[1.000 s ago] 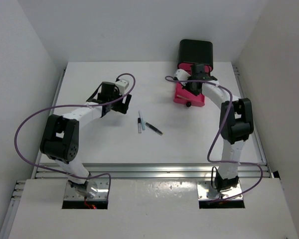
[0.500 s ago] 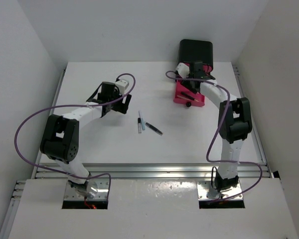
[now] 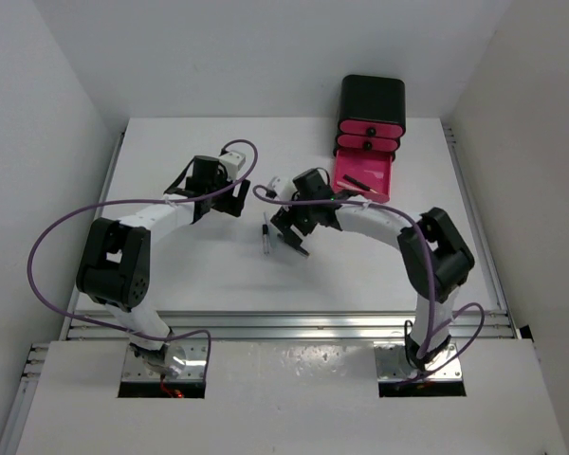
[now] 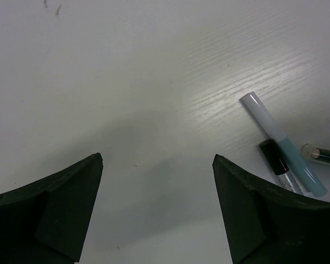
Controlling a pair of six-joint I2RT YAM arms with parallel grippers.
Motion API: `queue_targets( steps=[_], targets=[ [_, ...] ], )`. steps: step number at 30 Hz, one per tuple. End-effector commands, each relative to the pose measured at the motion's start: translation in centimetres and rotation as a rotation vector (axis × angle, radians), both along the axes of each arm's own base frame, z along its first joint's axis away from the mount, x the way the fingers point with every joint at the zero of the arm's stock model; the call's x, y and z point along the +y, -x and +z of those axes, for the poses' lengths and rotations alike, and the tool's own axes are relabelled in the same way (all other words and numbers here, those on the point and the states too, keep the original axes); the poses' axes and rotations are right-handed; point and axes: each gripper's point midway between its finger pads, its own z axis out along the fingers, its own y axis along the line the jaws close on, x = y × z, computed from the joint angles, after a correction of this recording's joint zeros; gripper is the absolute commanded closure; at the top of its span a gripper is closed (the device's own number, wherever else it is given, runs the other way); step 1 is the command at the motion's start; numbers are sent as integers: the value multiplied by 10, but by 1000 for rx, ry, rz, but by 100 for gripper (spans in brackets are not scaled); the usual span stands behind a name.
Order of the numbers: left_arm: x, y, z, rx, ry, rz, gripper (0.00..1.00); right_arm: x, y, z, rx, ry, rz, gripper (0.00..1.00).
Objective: Organize the makeup
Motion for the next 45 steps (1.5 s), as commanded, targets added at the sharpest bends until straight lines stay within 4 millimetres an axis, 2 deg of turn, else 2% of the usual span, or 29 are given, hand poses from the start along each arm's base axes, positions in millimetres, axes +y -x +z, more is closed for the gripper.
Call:
queue_targets(
  steps=[1, 4, 8, 10, 13, 14, 16, 17, 20, 22, 24, 25, 27, 28, 29, 30, 31, 32, 35, 37, 38, 39, 40, 42, 43, 45],
  targets=[
    [-5, -5, 9, -36, 18, -6, 13, 9, 7, -20, 68, -44, -62, 25],
    [-5, -2, 10, -36, 18, -6, 13, 15, 5, -32, 82, -50, -63, 26],
    [-5, -2, 11, -42, 27, 0, 13, 4, 5, -59, 101, 32, -100, 36],
    [-4, 1, 12, -42, 27, 0, 13, -2, 5, -64, 102, 64, -97, 42],
    [-2, 2, 10, -35, 19, 7, 13, -10, 16, -75, 123, 102, -86, 57],
    [-2, 2, 10, -35, 19, 7, 13, -11, 17, -75, 123, 104, -87, 65],
    [-2, 2, 10, -35, 19, 7, 13, -17, 25, -81, 132, 122, -82, 73],
    [-2, 2, 10, -35, 19, 7, 13, -20, 27, -82, 135, 132, -80, 83],
    [-2, 2, 10, -35, 19, 7, 13, -39, 23, -77, 100, 180, -117, 99],
    [-2, 2, 10, -37, 13, 1, 13, -47, 17, -67, 74, 197, -112, 99],
    [-2, 2, 10, -37, 13, 1, 13, -53, 3, -48, 16, 200, -88, 99],
    [-2, 2, 10, -37, 13, 1, 13, -56, -9, -26, -56, 194, -60, 99],
    [-2, 2, 10, -37, 13, 1, 13, -69, -38, -4, -184, 227, -57, 99],
    [-2, 2, 10, -37, 13, 1, 13, -85, -53, 11, -245, 258, -62, 99],
    [-2, 2, 10, -37, 13, 1, 13, -98, -79, 35, -316, 260, -95, 99],
    [-5, 5, 8, -29, 10, -8, 13, -107, -86, 40, -326, 270, -105, 99],
    [-5, 5, 8, -28, 10, -8, 13, -126, -98, 40, -322, 278, -135, 99],
    [-6, 2, 16, -46, 15, -8, 13, -138, -115, 49, -346, 310, -129, 99],
    [-6, 2, 18, -40, 14, -8, 13, -161, -137, 30, -363, 434, -49, 99],
    [-9, 5, 16, -34, 5, -23, 13, -172, -154, 36, -408, 500, -38, 99],
    [-10, 3, 20, -43, 7, -23, 13, -180, -158, 18, -385, 535, -22, 99],
    [-9, 4, 19, -34, 5, -23, 13, -187, -164, 18, -395, 557, -30, 99],
    [-9, 4, 19, -37, -2, -29, 13, -191, -177, 27, -434, 564, -60, 93],
    [-9, 4, 17, -26, -5, -29, 13, -202, -188, 15, -435, 591, -89, 83],
    [-15, 3, 20, -36, -3, -52, 13, -203, -195, 17, -444, 587, -95, 74],
    [-15, 2, 18, -26, -6, -52, 13, -208, -199, 16, -441, 577, -112, 69]
  ],
)
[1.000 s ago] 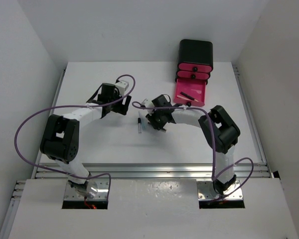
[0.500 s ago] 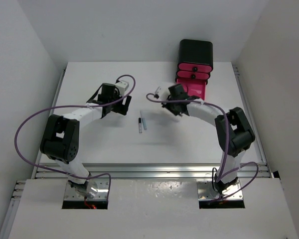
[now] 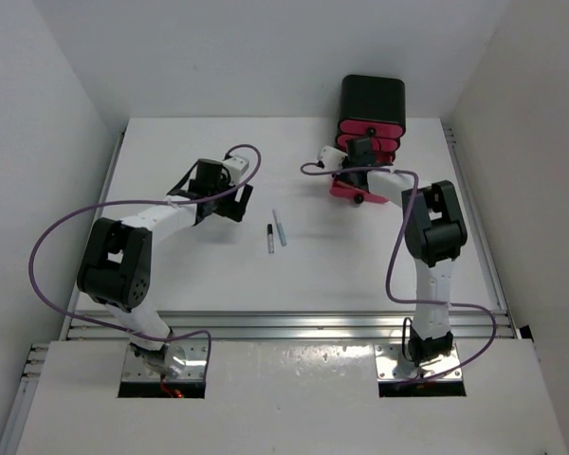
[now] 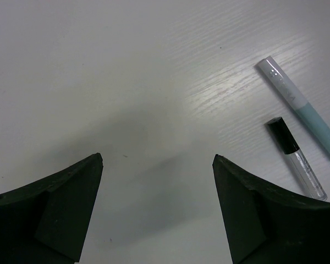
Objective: Organize the makeup
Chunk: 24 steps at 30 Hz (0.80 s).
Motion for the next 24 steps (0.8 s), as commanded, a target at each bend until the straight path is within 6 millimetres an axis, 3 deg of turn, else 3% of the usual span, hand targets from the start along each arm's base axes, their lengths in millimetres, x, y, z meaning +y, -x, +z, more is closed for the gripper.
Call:
queue_targets(
  steps=[1, 5, 10, 11, 12, 14, 15, 17, 18, 19, 21, 22, 24],
  targets=[
    [-15, -8, 28, -63, 12, -42, 13, -8, -32, 39, -128, 22, -7, 66],
    [-20, -7, 31, -68, 6, -70, 13, -8, -36, 52, -170, -4, -45, 27],
    [-29, -5, 29, -63, 24, -101, 13, -8, -28, 82, -240, -75, -142, 27],
    [-29, -5, 29, -63, 24, -101, 13, -9, -26, 98, -277, -96, -180, 29],
    [-34, -4, 29, -63, 25, -112, 13, -4, -20, 98, -276, -121, -198, 29],
    [-35, -2, 31, -70, 33, -119, 13, 23, 1, 106, -249, -305, -259, 30],
    [-34, 0, 27, -61, 30, -119, 13, 39, 11, 99, -208, -406, -277, 32],
    [-34, 0, 30, -73, 34, -119, 13, 85, 37, 95, -125, -590, -278, 34],
    [-33, 4, 25, -58, 37, -113, 13, 101, 45, 89, -89, -637, -264, 35],
    [-31, 6, 23, -57, 30, -106, 13, 139, 61, 82, -28, -701, -228, 35],
    [-30, 9, 24, -55, 37, -100, 13, 167, 72, 76, 28, -767, -233, 35],
    [-29, 13, 17, -39, 32, -100, 13, 191, 82, 62, 78, -795, -242, 35],
    [-27, 18, 18, -43, 41, -94, 13, 208, 88, 55, 127, -816, -238, 40]
  ],
)
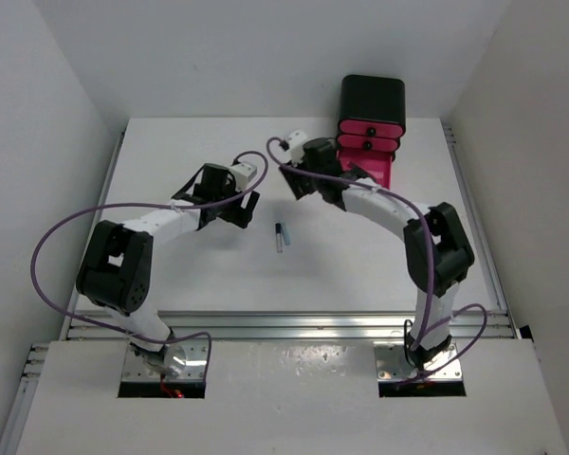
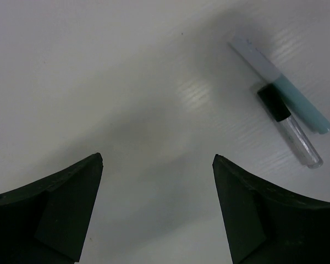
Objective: Organize the makeup
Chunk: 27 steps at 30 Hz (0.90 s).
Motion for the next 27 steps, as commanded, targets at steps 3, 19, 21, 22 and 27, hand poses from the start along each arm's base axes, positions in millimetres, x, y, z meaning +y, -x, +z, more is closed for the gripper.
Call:
queue_targets(
  steps=[3, 19, 21, 22, 27],
  targets=[
    [-1, 14, 15, -41, 29, -8, 13, 63, 38, -49, 227, -179, -6, 44],
    [4, 33, -4, 11, 40, 18, 13, 60, 71, -111, 403, -146, -57, 61],
    [4, 33, -4, 11, 40, 18, 13, 60, 76, -116, 418, -137, -55, 61],
    [4, 33, -4, 11, 40, 18, 13, 59, 78, -121, 430, -125, -56, 61],
    [4, 33, -4, 11, 40, 18, 13, 38, 74, -133, 424, -38, -151, 63]
  ],
)
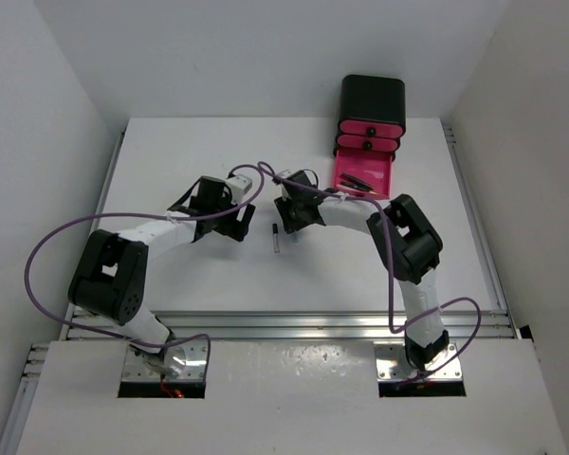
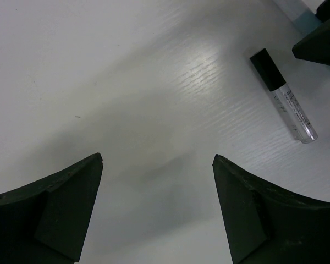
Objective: Organize the makeup
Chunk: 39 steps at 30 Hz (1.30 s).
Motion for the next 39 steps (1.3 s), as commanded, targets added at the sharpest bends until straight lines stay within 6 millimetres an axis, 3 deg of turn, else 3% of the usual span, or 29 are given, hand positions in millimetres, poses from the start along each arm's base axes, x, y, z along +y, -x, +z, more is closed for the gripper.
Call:
queue_targets(
  steps=[1, 7, 11, 13, 16, 18, 20, 21, 23, 24, 25, 29, 31, 35, 36, 37, 39],
  targets=[
    [-7, -3, 17, -53, 36, -4, 13, -12, -2, -7, 2, 77, -52, 63],
    [-6, -6, 17, -55, 30, 2, 13, -26, -5, -17, 15, 149, -74, 68],
    [-3, -8, 17, -58, 24, 5, 13, -41, 1, -23, 61, 192, -79, 100],
    [-3, -9, 19, -58, 24, 5, 13, -47, -2, -16, 44, 189, -60, 100],
    [-3, -10, 19, -52, 22, 5, 13, -44, -17, 10, -39, 131, 51, 100],
    [-4, -11, 17, -44, 19, 5, 13, -46, -37, 47, -142, 104, 104, 100],
    [-4, -9, 18, -31, 12, -12, 13, -66, -64, 88, -281, 127, 156, 100],
    [-6, -10, 21, -39, 7, -32, 13, -63, -69, 99, -307, 95, 197, 100],
    [-6, -10, 19, -32, -6, -56, 13, -95, -86, 115, -352, 156, 279, 100],
    [-5, -11, 19, -40, -21, -72, 13, -94, -86, 117, -347, 127, 334, 100],
    [-6, -8, 15, -24, -26, -86, 13, -106, -100, 133, -395, 156, 363, 100],
    [-12, -18, 17, -30, -18, -106, 13, -159, -118, 118, -370, 316, 422, 100],
    [-16, -21, 17, -26, -2, -107, 13, -172, -128, 112, -387, 399, 458, 89],
    [-23, -28, 18, -17, 18, -115, 13, -199, -148, 97, -377, 521, 435, 77],
    [-24, -31, 22, -25, 20, -116, 13, -200, -158, 106, -418, 530, 416, 66],
    [-27, -29, 22, -30, 13, -133, 13, -208, -161, 102, -412, 571, 403, 47],
    [-28, -32, 22, -35, 8, -140, 13, -210, -170, 107, -448, 603, 393, 34]
  ],
)
